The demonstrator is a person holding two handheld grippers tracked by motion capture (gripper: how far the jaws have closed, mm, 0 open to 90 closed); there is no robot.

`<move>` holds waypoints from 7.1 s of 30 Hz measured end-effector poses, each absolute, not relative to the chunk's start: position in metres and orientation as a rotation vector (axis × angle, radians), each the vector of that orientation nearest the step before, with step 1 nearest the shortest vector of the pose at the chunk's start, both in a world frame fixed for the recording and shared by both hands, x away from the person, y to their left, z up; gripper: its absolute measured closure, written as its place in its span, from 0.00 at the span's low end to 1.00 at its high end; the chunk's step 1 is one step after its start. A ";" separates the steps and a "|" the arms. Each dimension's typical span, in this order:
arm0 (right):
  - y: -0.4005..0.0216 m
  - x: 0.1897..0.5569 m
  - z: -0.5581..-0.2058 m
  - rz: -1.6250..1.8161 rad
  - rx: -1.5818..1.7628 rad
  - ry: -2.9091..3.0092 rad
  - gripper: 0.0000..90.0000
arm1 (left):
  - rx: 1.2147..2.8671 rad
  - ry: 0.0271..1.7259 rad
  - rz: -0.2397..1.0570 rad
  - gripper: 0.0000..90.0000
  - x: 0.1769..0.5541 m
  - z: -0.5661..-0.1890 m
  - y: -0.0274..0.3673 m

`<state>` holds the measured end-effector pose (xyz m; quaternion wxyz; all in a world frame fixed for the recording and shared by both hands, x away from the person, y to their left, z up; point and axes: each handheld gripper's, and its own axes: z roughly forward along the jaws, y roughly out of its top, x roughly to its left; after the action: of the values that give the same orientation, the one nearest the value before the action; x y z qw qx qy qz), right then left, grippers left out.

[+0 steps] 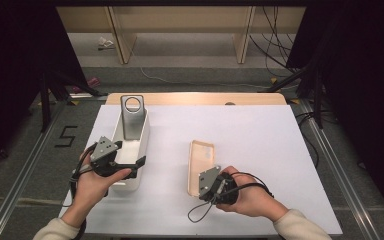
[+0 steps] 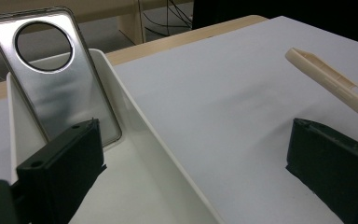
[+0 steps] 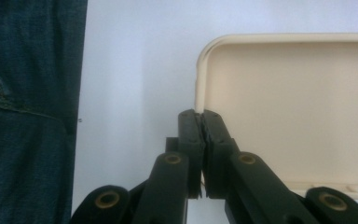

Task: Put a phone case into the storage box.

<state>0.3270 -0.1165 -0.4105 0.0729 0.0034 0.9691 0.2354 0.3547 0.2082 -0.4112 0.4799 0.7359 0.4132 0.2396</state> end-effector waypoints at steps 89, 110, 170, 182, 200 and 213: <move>-0.137 0.337 -0.409 0.827 0.096 2.798 0.98 | 1.946 1.095 0.088 0.82 0.437 -0.384 0.034; -0.138 0.344 -0.416 0.795 0.172 2.749 0.86 | 1.898 0.888 0.189 0.91 0.419 -0.362 0.023; -0.218 0.371 -0.410 1.207 0.824 2.309 0.18 | 1.704 0.825 0.496 0.91 0.427 -0.337 0.123; -0.232 0.369 -0.410 1.213 0.881 2.265 0.18 | 1.682 0.840 0.517 0.91 0.428 -0.330 0.140; -0.254 0.368 -0.409 1.222 0.946 2.191 0.18 | 1.666 0.851 0.543 0.91 0.428 -0.322 0.157; -0.257 0.367 -0.407 1.247 0.968 2.150 0.18 | 1.651 0.864 0.562 0.91 0.430 -0.318 0.172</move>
<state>0.3675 -0.2574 -0.4071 0.2347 0.3529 0.7835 0.4544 0.4297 0.1718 -0.3178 0.5629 0.7011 0.3668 0.2388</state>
